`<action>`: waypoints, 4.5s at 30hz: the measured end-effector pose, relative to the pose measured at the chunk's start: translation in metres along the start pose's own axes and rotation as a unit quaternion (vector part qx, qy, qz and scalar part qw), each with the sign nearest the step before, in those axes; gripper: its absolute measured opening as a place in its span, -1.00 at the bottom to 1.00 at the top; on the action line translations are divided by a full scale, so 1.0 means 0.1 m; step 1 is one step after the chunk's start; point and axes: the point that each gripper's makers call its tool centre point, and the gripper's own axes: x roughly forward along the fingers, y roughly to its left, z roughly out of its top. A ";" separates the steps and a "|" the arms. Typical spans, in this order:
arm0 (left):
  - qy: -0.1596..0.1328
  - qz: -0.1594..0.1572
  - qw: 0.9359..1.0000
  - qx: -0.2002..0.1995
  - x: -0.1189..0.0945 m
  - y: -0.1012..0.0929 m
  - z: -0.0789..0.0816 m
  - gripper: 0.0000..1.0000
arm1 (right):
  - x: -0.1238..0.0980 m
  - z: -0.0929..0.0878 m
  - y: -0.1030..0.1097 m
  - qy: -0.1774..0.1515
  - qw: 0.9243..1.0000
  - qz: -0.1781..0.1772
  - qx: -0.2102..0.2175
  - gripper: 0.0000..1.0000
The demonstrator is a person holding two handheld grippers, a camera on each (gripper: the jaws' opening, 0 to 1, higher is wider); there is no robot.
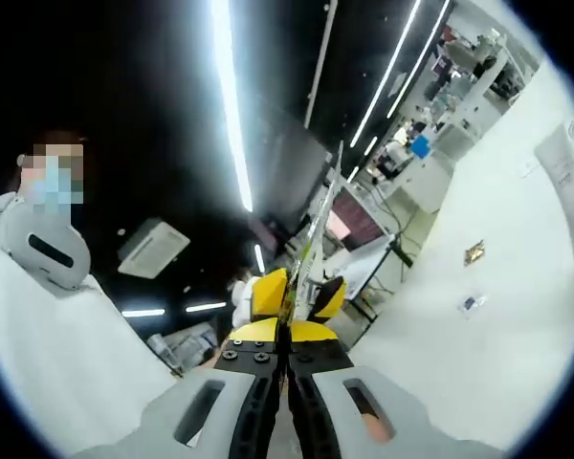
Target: Arrange the skincare products in the storage area until every visible bottle or jar stands upright without overlapping.
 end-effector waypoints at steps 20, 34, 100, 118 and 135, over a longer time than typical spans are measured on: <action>-0.033 0.000 0.999 -0.011 -0.11 0.02 0.12 -1.00 | -0.10 -0.06 -0.16 -0.001 0.999 -0.050 0.012 -0.98; -0.045 0.029 0.998 0.017 -0.13 0.00 0.16 -1.00 | -0.05 0.04 -0.14 0.003 0.998 -0.055 0.000 -0.82; 0.052 0.067 0.995 -0.050 0.07 0.45 -0.37 -1.00 | -0.12 -0.05 -0.81 -0.014 0.973 -0.207 0.099 -0.97; 0.087 0.099 0.986 -0.104 0.40 1.03 -0.62 -1.00 | -0.53 -0.11 -1.46 0.012 0.954 -0.288 0.080 -0.65; 0.088 0.113 0.979 -0.145 0.75 1.47 -0.74 -1.00 | -0.50 -0.18 -1.66 0.075 0.957 -0.281 0.002 0.53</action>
